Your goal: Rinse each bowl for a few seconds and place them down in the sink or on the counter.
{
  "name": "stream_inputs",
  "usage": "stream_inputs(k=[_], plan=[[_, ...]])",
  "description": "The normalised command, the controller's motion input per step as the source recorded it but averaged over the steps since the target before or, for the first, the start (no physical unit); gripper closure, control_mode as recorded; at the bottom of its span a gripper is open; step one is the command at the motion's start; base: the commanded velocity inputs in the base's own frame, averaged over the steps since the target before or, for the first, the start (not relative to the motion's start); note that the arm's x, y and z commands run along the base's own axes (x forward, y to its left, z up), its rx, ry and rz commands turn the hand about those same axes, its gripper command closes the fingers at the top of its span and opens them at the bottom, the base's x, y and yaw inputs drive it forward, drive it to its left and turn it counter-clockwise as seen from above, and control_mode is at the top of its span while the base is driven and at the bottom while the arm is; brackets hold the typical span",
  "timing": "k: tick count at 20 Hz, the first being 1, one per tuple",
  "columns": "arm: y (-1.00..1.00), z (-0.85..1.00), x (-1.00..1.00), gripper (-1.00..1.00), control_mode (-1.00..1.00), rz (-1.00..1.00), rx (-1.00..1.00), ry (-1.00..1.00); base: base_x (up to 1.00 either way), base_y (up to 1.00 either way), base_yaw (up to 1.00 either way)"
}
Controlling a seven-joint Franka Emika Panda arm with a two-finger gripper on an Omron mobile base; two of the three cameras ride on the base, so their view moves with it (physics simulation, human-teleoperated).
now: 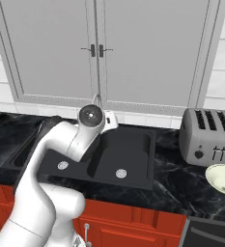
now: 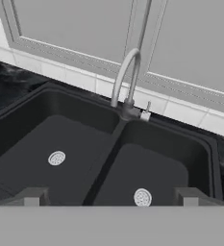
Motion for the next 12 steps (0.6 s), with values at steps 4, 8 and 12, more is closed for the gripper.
stream_inputs(k=[4,8,12], plan=[[-0.18,-0.26,0.25,-1.00,-1.00,0.12,0.00,-0.15,0.00,0.00,0.00],[-0.14,-0.26,0.35,-1.00,-1.00,0.13,0.00,-0.18,0.00,0.00,0.00],[-0.13,-0.29,0.52,-1.00,-1.00,0.12,0.01,-0.14,0.00,0.00,0.00]])
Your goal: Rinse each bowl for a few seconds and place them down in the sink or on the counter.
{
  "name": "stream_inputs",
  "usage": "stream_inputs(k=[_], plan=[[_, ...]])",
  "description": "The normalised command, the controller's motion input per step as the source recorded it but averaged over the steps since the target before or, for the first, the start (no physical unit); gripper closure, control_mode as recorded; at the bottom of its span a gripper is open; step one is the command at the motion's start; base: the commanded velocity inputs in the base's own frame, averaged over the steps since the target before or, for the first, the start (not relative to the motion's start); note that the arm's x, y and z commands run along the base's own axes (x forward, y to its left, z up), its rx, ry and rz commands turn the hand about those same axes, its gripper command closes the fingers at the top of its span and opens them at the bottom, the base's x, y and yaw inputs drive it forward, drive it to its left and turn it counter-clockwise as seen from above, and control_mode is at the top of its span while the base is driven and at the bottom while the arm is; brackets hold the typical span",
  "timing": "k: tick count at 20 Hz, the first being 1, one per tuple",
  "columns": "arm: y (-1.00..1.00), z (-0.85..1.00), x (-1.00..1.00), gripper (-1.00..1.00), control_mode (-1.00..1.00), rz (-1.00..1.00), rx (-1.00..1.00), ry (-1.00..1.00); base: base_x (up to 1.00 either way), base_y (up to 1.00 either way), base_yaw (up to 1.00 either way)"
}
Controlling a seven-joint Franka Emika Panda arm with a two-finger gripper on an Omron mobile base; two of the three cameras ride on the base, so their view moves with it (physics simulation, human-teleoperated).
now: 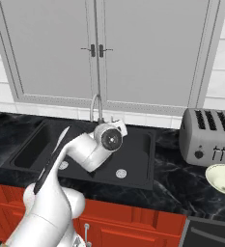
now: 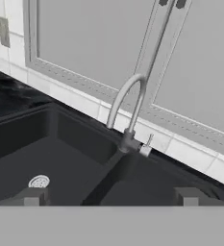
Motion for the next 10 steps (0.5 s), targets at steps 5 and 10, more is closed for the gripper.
stream_inputs(k=[5,10], plan=[[-0.14,-0.29,0.61,-1.00,-1.00,0.12,0.03,-0.07,0.00,0.00,0.00],[-0.08,-0.32,0.52,-1.00,-1.00,0.10,0.05,-0.04,0.00,0.00,0.00]])
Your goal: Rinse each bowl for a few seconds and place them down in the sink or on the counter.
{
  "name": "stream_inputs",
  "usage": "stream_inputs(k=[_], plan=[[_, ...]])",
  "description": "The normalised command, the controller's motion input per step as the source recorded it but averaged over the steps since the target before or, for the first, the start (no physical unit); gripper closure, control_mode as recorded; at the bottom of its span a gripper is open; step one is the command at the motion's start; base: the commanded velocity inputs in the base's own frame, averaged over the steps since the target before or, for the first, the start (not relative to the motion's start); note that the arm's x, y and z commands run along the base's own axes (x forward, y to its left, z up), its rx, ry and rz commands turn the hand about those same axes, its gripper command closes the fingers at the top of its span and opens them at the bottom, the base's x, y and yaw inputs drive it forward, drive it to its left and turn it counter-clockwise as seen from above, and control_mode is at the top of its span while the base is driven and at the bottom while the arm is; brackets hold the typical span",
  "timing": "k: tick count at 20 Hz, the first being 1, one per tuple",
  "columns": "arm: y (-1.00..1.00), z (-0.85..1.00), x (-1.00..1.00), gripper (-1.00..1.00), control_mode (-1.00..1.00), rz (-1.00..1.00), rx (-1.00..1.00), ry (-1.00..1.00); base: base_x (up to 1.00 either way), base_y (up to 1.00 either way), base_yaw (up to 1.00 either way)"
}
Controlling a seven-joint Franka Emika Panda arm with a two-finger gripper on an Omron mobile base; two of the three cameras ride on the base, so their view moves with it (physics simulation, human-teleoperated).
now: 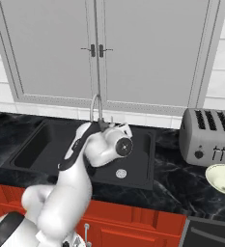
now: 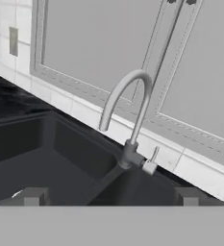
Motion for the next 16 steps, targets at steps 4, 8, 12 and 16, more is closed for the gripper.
stream_inputs(k=[4,8,12,16], plan=[[0.00,-0.21,0.48,-1.00,-1.00,0.06,0.08,-0.04,0.00,0.00,0.00],[0.00,-0.11,0.54,-1.00,-1.00,0.02,0.11,0.00,0.00,0.00,0.00],[0.00,-0.09,0.50,-1.00,-1.00,0.00,0.11,0.00,0.00,0.00,0.00],[0.00,-0.11,0.46,-1.00,-1.00,0.00,0.07,0.00,0.00,0.00,0.00]])
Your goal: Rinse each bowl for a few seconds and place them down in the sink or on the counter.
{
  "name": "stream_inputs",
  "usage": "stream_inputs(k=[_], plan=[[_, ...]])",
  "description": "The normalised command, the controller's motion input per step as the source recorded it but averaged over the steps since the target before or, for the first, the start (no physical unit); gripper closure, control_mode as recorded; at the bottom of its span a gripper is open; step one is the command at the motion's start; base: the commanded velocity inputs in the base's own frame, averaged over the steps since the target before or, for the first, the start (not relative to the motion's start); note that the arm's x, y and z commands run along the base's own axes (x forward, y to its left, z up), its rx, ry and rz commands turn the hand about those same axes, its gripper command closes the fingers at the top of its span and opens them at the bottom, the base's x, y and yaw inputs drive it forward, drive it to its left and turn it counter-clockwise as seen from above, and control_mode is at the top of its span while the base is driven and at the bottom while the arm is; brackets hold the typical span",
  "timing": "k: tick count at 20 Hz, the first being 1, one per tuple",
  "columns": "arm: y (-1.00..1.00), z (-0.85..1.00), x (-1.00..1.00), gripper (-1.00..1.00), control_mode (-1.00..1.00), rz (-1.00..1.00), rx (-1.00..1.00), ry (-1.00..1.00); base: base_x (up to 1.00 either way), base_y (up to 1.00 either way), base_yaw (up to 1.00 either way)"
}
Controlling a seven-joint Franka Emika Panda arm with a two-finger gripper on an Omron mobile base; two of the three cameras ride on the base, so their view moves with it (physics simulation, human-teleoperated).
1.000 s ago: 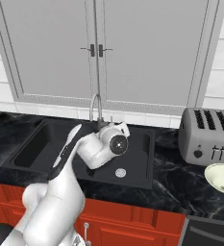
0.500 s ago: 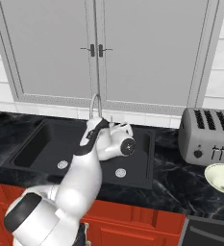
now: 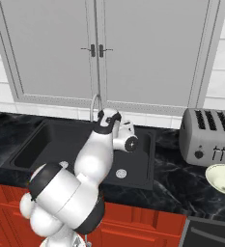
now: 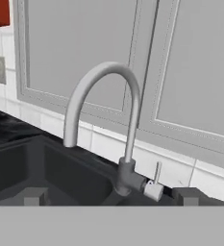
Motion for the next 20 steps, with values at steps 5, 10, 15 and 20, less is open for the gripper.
stream_inputs(k=[5,10,15,20], plan=[[0.00,-0.14,0.41,-1.00,-1.00,0.00,0.03,0.00,0.00,0.00,0.00],[0.02,-0.09,0.43,-1.00,-1.00,0.00,0.00,0.00,0.00,0.00,0.00],[0.00,-0.08,0.45,-1.00,-1.00,0.00,0.00,-0.01,0.00,0.00,0.00],[0.01,-0.09,0.46,-1.00,-1.00,0.00,0.00,-0.02,0.00,0.00,0.00]])
